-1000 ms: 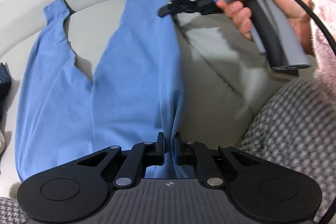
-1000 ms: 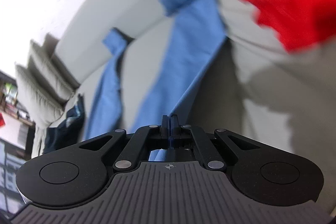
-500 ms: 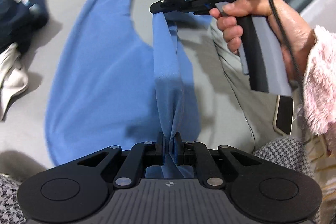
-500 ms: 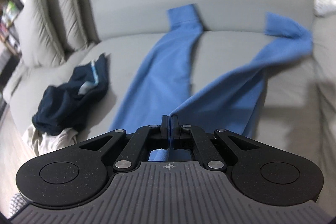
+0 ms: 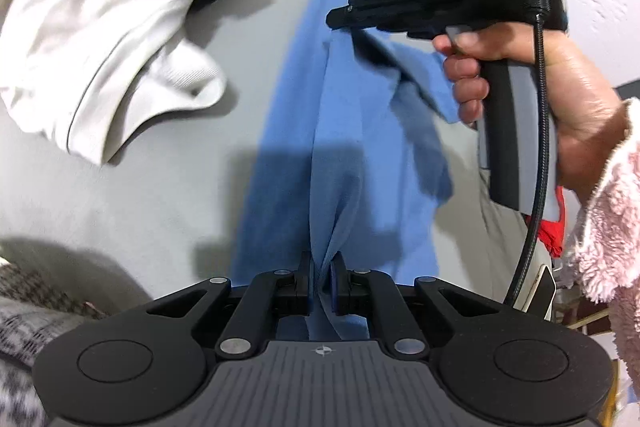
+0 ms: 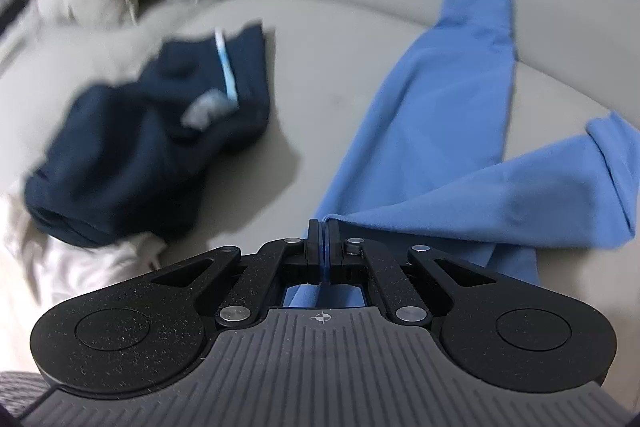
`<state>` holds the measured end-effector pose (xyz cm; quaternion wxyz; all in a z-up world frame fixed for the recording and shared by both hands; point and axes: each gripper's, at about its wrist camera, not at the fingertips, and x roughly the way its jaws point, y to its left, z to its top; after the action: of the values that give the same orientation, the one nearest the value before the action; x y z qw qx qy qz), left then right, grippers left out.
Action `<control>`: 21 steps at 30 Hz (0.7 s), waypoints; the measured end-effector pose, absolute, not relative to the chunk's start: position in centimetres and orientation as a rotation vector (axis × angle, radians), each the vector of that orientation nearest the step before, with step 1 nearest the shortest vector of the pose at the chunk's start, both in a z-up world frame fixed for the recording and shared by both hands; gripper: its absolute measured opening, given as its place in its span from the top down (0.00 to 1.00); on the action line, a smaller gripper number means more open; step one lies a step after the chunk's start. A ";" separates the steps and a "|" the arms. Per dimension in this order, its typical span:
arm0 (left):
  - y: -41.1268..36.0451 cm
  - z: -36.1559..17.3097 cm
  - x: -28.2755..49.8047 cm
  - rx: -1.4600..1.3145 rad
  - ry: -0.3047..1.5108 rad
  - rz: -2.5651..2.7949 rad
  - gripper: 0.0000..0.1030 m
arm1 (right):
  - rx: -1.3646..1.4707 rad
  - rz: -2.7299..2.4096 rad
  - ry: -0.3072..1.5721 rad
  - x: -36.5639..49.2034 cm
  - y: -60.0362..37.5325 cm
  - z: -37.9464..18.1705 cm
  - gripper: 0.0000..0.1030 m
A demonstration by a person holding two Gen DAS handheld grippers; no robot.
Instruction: Fold clothes
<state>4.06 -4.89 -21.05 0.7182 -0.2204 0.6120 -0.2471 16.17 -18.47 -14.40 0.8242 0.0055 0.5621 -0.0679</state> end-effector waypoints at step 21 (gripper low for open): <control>-5.7 -16.1 -0.1 -0.047 1.171 -0.560 0.51 | 0.216 0.054 1.180 -7.1 -21.4 -7.5 0.51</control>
<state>-0.05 -5.65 -16.10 0.7964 -0.0218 0.5451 -0.2610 -7.07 -21.43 -7.46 0.8251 0.1018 0.5552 0.0255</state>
